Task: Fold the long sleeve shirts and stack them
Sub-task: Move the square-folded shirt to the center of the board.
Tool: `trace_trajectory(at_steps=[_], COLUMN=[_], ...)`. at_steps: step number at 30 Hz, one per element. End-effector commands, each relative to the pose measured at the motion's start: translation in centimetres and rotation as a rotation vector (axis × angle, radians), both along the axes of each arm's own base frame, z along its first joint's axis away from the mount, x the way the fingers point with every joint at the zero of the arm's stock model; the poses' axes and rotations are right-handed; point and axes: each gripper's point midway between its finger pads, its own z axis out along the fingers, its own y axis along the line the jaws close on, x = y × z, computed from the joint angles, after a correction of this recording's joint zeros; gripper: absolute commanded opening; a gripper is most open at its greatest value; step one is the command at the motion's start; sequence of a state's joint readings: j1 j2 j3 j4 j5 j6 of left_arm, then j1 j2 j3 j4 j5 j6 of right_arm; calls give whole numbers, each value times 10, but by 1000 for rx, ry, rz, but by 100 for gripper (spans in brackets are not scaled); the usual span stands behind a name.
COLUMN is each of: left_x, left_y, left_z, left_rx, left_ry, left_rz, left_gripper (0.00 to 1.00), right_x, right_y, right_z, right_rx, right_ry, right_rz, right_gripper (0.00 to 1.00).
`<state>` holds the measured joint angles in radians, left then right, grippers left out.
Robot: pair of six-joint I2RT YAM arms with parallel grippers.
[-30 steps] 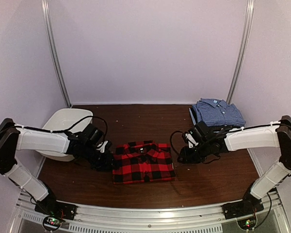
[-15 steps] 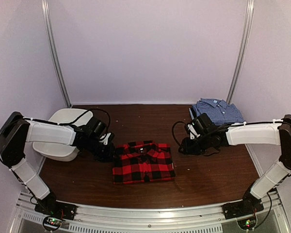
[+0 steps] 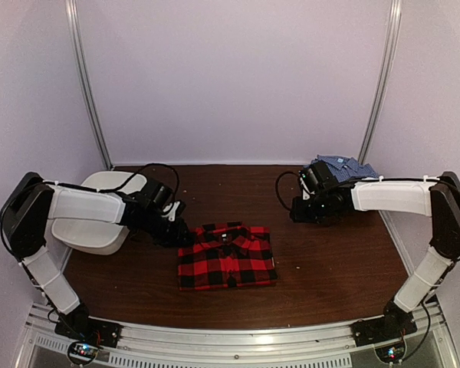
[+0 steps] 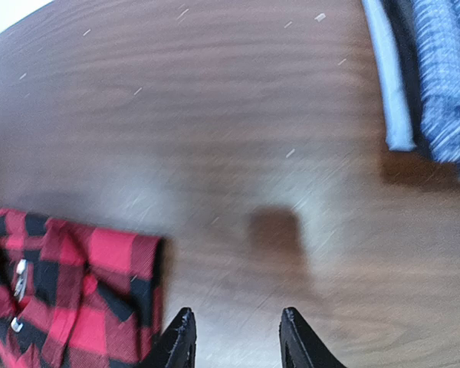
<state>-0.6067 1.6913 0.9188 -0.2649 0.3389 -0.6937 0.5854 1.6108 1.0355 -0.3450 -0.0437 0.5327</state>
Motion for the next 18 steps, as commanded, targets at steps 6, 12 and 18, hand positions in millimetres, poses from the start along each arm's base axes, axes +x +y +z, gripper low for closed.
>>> trace_trajectory(at_steps=[6,12,18], left_x=[33,28,24], left_y=[6,5,4], left_z=[61,62,60], left_rx=[-2,-25,-48], left_ry=[-203,-201,-196], left_rz=[26,20,22], left_gripper=[38,38,38], right_x=[59,91,122], right_y=[-58,-64,-67], right_z=[-9,-23,-30], right_rx=[-303,-345,-395], right_ry=[-57,-40,-38], right_rz=[-155,-194,-224], right_gripper=[39,38,37])
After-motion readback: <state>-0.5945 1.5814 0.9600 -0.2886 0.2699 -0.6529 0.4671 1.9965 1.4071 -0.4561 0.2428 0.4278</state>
